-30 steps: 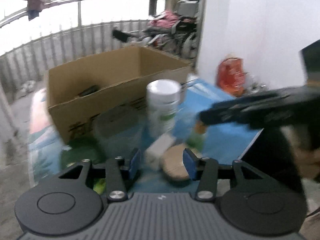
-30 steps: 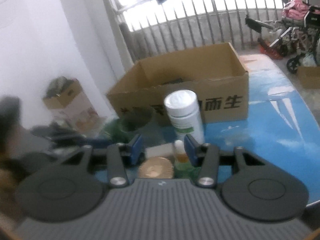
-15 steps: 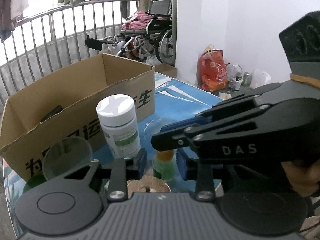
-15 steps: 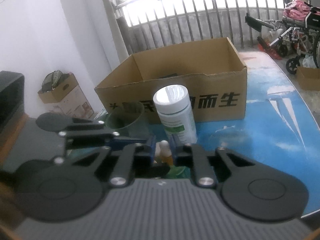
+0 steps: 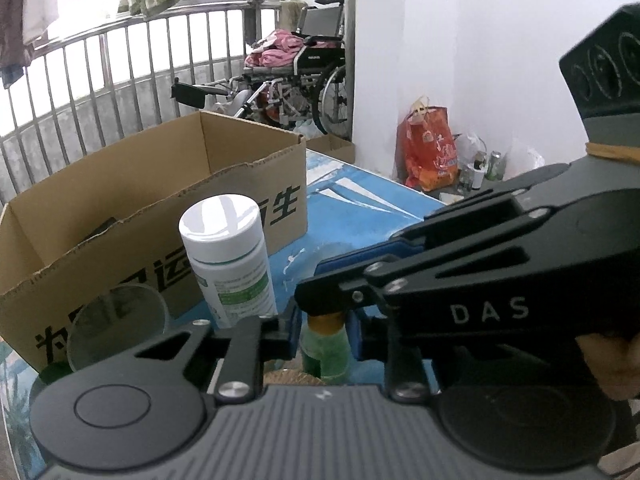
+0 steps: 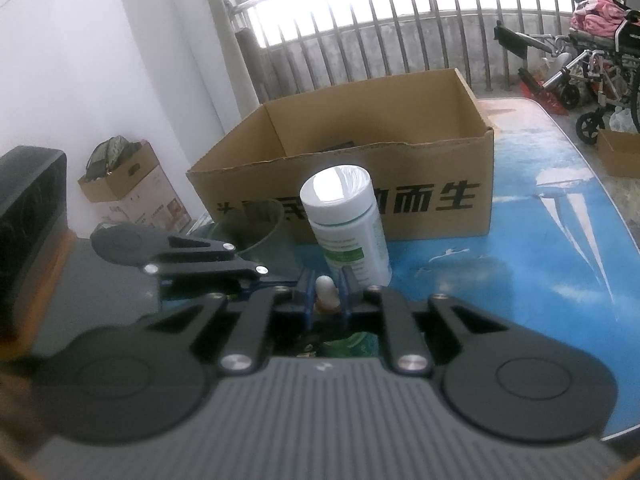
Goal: Organize rigid objects
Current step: 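Close the right gripper around the green dropper bottle's neck, then carry the dropper bottle into the cardboard box and open the right gripper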
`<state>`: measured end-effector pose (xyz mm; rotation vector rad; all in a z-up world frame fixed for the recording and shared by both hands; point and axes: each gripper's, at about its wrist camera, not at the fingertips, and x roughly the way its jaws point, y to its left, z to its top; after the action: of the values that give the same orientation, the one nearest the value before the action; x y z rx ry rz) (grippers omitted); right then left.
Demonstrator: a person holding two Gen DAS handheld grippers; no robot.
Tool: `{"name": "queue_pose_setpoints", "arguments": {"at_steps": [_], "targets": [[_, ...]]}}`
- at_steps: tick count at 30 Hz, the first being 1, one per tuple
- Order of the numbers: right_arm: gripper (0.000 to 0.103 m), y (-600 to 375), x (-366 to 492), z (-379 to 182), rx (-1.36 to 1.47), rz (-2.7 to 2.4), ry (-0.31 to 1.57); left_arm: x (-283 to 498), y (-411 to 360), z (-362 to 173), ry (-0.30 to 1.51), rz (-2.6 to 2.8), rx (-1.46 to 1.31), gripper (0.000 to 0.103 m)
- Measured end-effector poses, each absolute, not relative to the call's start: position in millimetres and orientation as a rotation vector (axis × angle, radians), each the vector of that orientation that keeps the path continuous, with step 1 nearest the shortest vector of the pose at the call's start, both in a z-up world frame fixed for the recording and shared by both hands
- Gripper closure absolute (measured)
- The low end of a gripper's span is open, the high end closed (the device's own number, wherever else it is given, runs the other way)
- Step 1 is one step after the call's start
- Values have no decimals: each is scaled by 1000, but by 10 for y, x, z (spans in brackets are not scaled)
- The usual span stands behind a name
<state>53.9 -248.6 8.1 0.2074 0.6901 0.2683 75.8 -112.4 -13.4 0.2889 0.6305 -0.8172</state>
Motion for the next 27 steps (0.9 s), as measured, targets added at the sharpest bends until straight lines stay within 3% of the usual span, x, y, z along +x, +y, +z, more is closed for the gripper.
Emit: {"name": "queue_pose_setpoints", "arguments": {"at_steps": [12, 21, 27], "targets": [[93, -2522, 453, 267, 219, 259, 675, 669, -1068, 103, 588, -831, 241, 82], [93, -2500, 489, 1163, 176, 350, 552, 810, -817, 972, 427, -804, 176, 82], [93, -2242, 1171, 1604, 89, 476, 513, 1388, -616, 1218, 393, -658, 205, 82]]}}
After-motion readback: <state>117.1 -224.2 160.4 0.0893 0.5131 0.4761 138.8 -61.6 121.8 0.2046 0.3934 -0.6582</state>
